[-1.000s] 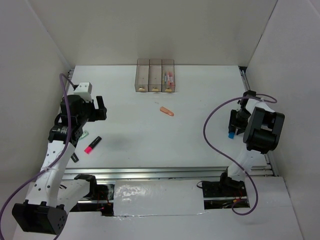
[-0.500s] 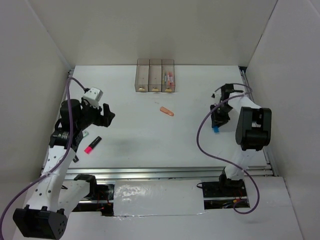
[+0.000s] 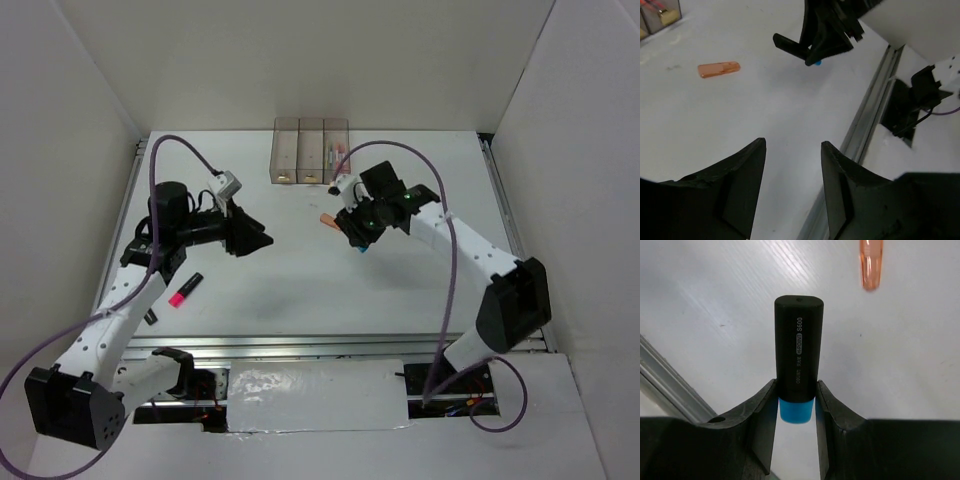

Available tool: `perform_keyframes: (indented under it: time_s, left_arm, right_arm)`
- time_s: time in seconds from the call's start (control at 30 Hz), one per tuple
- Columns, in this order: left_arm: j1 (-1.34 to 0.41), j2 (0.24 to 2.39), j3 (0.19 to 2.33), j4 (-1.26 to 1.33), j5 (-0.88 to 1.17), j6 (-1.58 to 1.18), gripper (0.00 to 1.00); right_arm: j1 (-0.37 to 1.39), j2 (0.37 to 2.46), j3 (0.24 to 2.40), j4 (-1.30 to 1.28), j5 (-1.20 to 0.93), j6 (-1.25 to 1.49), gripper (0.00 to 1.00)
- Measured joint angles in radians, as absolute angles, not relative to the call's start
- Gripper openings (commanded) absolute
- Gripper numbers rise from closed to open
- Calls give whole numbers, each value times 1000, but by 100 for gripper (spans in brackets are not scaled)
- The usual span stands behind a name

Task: Sort the stationery into containers
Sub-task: Pass the stationery from the right arm to the left

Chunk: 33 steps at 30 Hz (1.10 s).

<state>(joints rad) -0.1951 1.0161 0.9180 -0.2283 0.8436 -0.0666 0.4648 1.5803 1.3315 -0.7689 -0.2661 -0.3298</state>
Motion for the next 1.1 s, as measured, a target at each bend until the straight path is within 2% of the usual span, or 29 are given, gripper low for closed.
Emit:
perform_keyframes:
  time_s: [0.2,0.47,0.77,1.1]
  left_arm:
    - [-280,1136,955,-154,832,-349,61]
    - [-358,1193,954,-78,825,-607,65]
    - [-423,1228,1013,-162,788,-584,67]
    - [-528,1300,1148,-353,704,-411,66]
  right_arm:
    - [629,1328,1168,-609,-104,-461,0]
    - [765,1154,1000,-402,78,-727,0]
    - [910,966,810,-308,94,-995,0]
    - [994,969,798,-313,116,-1091,0]
